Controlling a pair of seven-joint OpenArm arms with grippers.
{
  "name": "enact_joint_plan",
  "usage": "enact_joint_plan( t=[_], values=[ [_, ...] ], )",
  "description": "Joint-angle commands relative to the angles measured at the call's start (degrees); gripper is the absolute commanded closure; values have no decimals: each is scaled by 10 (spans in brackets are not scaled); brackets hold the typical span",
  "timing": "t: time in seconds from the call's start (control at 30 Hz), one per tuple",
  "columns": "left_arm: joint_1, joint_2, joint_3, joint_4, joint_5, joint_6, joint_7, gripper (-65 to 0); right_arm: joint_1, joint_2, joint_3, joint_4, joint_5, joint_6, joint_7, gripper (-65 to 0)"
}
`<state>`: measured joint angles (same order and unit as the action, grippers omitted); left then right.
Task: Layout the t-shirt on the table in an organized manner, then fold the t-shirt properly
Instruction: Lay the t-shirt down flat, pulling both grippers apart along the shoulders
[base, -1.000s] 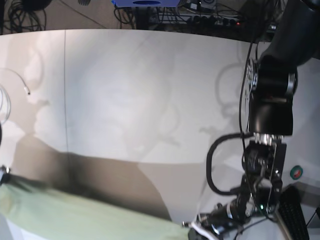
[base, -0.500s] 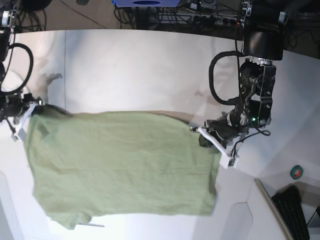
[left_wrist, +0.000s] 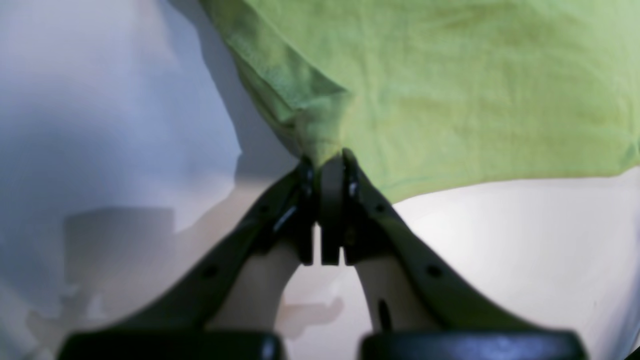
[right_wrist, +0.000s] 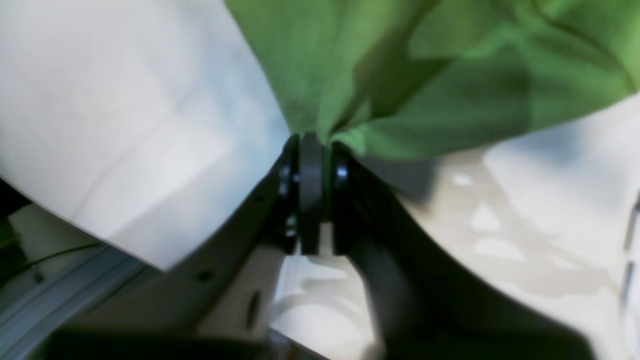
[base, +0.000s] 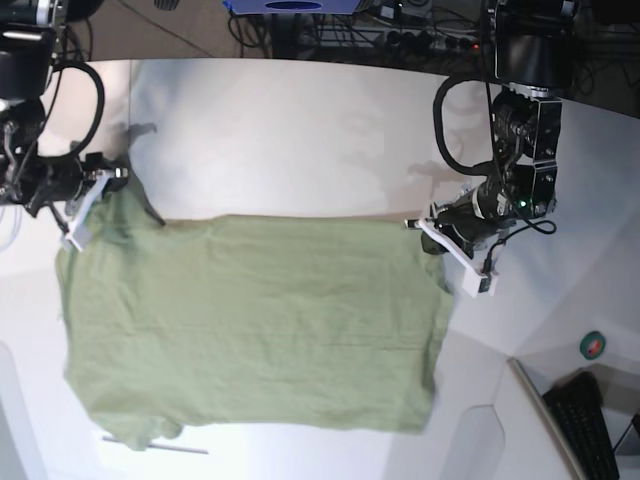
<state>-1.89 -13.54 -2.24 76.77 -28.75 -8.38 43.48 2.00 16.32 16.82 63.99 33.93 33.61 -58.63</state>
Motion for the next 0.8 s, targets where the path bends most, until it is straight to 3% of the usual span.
enact_joint_plan(
  t=[0.0, 0.07, 0.1, 0.17, 0.23, 0.33, 0.43, 0.57, 0.77],
  values=[
    [-11, -8, -4, 12, -5, -2, -9, 0, -16, 8, 37, 50, 28, 3, 0, -173],
    [-11, -11, -4, 22, -5, -2, -9, 0, -56, -7, 84, 154, 36, 0, -8, -290],
    [-11, -18, -4, 30, -5, -2, -9, 0, -71, -14, 101, 199, 35, -2, -15, -314],
    [-8, -22, -4, 47, -5, -2, -9, 0, -78, -17, 110, 259, 34, -32, -26, -317],
    [-7, -25, -4, 59, -5, -2, -9, 0, -59, -2, 104, 248, 34, -57, -12, -314],
    [-9, -24, -4, 68, -5, -2, -9, 0, -6, 32, 79, 132, 34, -61, 53, -213],
    [-11, -22, -4, 70, -5, -2, -9, 0, 56, 66, 20, -10, 34, -61, 100, -18],
    [-12, -21, -4, 70, -5, -2, -9, 0, 104, 83, -46, -115, 34, -65, 154, 0],
    [-12, -24, -4, 70, -5, -2, -9, 0, 143, 93, -54, -246, 30, -66, 200, 0]
  ],
)
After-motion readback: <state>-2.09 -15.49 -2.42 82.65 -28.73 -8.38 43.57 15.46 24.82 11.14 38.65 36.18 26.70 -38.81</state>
